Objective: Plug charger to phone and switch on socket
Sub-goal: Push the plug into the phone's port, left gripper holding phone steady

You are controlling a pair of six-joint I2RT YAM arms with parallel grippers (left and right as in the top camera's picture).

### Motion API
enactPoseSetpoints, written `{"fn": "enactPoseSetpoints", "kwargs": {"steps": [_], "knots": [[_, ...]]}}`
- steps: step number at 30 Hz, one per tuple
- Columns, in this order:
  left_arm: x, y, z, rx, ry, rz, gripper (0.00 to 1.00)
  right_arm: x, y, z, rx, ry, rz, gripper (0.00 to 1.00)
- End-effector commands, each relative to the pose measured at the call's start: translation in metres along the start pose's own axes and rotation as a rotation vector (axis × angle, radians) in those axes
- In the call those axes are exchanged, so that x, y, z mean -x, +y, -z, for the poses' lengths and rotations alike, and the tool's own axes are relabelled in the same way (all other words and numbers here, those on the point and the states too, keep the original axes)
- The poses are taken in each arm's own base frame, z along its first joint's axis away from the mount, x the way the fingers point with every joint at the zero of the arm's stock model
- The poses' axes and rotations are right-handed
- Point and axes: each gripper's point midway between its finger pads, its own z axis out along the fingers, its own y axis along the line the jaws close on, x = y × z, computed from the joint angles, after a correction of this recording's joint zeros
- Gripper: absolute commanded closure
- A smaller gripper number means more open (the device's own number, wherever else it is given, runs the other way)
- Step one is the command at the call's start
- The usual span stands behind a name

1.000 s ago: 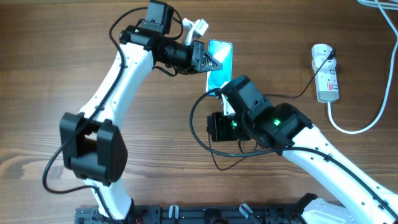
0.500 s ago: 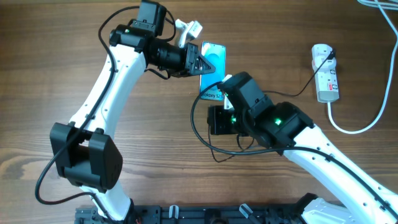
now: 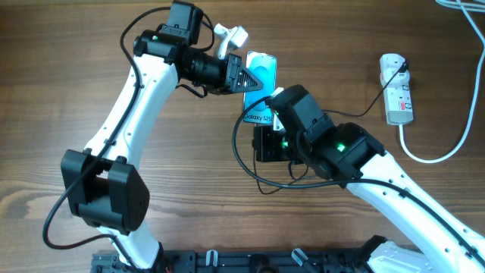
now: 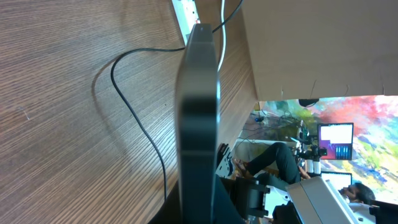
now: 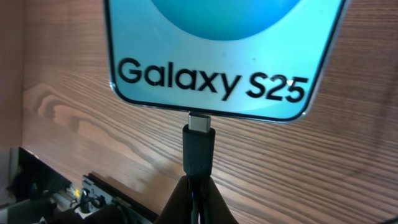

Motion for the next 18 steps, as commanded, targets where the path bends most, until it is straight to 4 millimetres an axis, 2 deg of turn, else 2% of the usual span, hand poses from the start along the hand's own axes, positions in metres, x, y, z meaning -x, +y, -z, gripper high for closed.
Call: {"fn": "enactPoseSetpoints", "kwargs": {"steps": [1,18], "knots": [[0.0019,-0.021,0.0093,-0.052,-0.019,-0.033,0.96,0.0074,0.0002,0.0065,-0.017,-0.032,-0.001,0.95],[0.0001,-0.0214,0.0092,-0.055,-0.012,0.007,0.96,0.0053,0.0078,0.0064,0.023,-0.016,0.029,0.95]]}}
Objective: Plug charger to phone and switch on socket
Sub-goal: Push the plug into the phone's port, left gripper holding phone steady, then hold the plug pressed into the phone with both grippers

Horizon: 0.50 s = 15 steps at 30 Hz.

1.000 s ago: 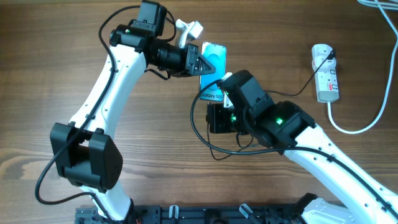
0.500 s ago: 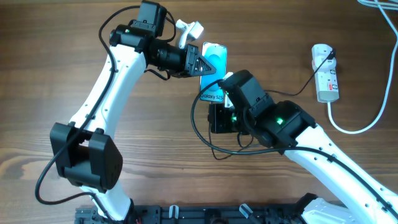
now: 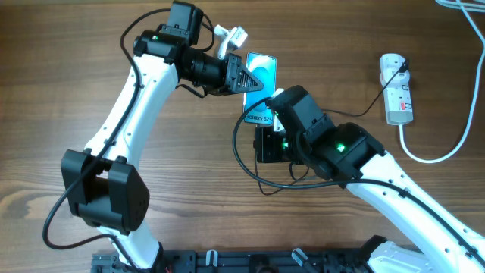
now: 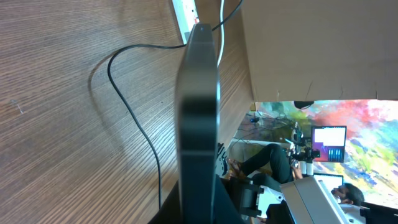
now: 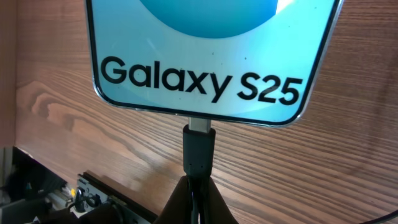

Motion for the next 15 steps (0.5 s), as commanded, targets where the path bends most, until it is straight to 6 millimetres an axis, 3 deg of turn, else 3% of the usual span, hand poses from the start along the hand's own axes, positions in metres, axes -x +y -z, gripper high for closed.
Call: {"fn": "enactPoseSetpoints", "kwargs": {"steps": [1,15], "knots": [[0.0005,-0.0202,0.009,-0.047,-0.015,-0.029,0.96,0.0069,0.0101,0.0064,0.034,-0.021,0.023,0.95],[-0.0017,-0.0198,0.009,-0.046,-0.008,-0.021,0.96,0.0101,0.0125,0.0066,0.043,-0.035,0.048,0.95]]}}
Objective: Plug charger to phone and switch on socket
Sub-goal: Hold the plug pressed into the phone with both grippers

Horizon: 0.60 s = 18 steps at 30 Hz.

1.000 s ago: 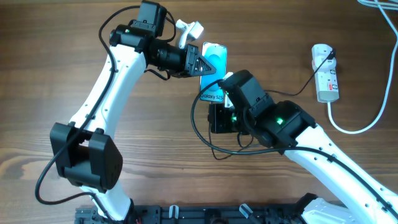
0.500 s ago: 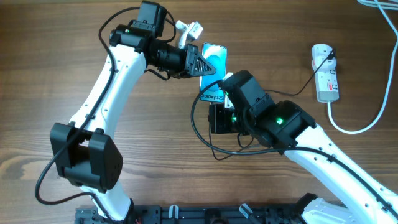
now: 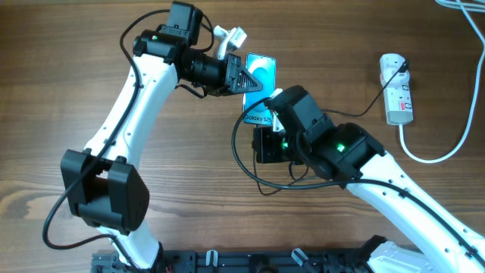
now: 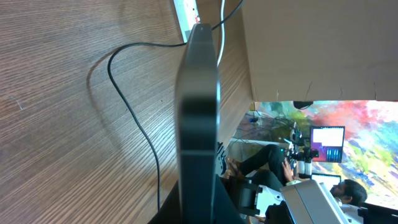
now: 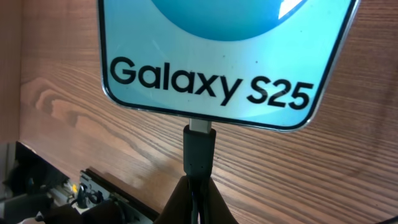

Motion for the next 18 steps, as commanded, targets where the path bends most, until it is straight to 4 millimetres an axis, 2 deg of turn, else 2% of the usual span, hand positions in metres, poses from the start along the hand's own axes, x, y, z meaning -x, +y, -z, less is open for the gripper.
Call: {"fn": "enactPoseSetpoints", "kwargs": {"steps": [1,18], "knots": [[0.0,-0.02,0.009,-0.047,-0.014,-0.033,0.96,0.01,0.009,0.007,0.025,-0.038,0.032,0.95],[-0.002,-0.02,0.009,-0.046,-0.007,-0.025,0.96,0.012,-0.001,0.007,-0.027,-0.052,0.003,0.96]]}}
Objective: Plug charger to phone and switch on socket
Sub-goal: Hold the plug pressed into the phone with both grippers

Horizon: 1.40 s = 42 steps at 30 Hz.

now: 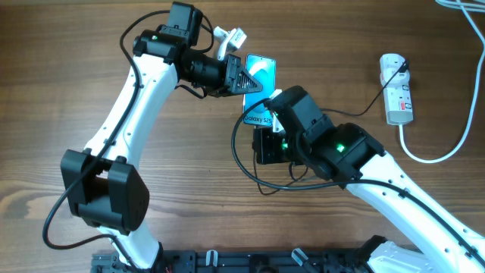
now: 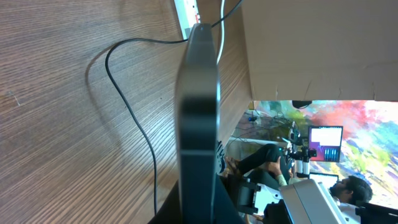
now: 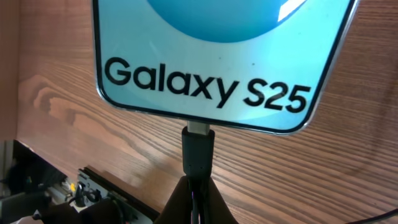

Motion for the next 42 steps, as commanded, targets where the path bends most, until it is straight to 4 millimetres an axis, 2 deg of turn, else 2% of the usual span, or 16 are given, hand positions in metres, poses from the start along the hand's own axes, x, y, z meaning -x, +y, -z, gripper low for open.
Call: {"fn": "enactPoseSetpoints", "kwargs": {"steps": [1,18,42], "knots": [[-0.0006,-0.0195,0.0089,-0.044,-0.013,-0.04,0.96,0.013,0.0002,0.0068,-0.02,-0.057,0.0,0.95],[-0.0014,-0.0193,0.0089,-0.043,-0.011,-0.056,0.96,0.0167,-0.0044,0.0079,-0.024,-0.064,-0.04,0.95],[-0.0013,-0.0193,0.0089,-0.043,-0.012,-0.07,0.96,0.0184,0.0049,0.0081,0.024,-0.062,-0.032,0.95]]}}
